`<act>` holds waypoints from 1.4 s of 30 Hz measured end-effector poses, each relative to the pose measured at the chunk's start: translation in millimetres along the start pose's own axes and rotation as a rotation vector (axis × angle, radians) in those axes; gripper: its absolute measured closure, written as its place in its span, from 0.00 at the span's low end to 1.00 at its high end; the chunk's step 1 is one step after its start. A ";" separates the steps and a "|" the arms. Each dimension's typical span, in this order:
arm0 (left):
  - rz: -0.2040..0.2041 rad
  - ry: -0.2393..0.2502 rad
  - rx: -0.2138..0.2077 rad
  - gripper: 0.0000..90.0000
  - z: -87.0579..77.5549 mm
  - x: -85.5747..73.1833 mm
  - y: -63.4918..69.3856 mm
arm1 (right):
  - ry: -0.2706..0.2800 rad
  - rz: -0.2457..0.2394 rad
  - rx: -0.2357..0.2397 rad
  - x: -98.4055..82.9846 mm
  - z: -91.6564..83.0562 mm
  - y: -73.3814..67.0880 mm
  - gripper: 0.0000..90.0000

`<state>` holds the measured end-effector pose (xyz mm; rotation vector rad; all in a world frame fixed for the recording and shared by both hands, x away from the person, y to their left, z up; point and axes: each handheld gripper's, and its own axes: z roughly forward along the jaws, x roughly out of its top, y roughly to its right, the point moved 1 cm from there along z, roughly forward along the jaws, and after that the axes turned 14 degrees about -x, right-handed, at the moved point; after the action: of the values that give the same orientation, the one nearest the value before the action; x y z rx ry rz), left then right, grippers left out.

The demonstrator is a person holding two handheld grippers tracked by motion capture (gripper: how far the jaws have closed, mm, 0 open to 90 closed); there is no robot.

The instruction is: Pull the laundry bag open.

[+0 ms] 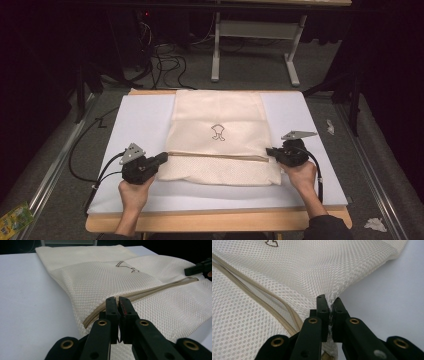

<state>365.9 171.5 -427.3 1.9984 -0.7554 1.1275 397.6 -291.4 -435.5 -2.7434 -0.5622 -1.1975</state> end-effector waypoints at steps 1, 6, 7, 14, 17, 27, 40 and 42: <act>0.002 -0.003 0.000 0.97 -0.1 -0.4 0.3 | 0.001 0.000 0.000 0.1 -0.2 0.2 0.98; -0.014 0.011 0.007 0.97 -4.5 -2.7 -2.0 | 0.008 0.002 -0.005 0.3 -0.3 2.2 0.98; -0.019 0.011 0.010 0.97 -6.7 -3.1 -2.9 | 0.010 0.002 -0.005 -0.1 0.0 3.6 0.98; -0.016 0.006 0.022 0.97 -11.2 -4.4 -4.5 | 0.013 0.006 -0.007 0.4 0.0 3.7 0.98; -0.017 0.005 0.025 0.97 -11.3 -5.6 -4.8 | 0.013 0.006 -0.006 0.3 0.0 3.7 0.98; -0.016 -0.022 0.041 0.97 -16.0 -9.3 -6.4 | 0.016 0.015 -0.018 -0.6 -2.9 6.7 0.98; -0.032 -0.056 0.053 0.97 -15.2 -17.0 -8.5 | 0.013 0.015 -0.030 -2.1 -5.1 8.7 0.99; -0.035 -0.056 0.053 0.97 -15.7 -18.2 -9.3 | 0.018 0.014 -0.030 -2.2 -5.1 9.7 0.99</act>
<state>357.5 192.0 -440.4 2.0871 -0.7230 1.0854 396.3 -302.2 -433.1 -2.7536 -0.5265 -1.2360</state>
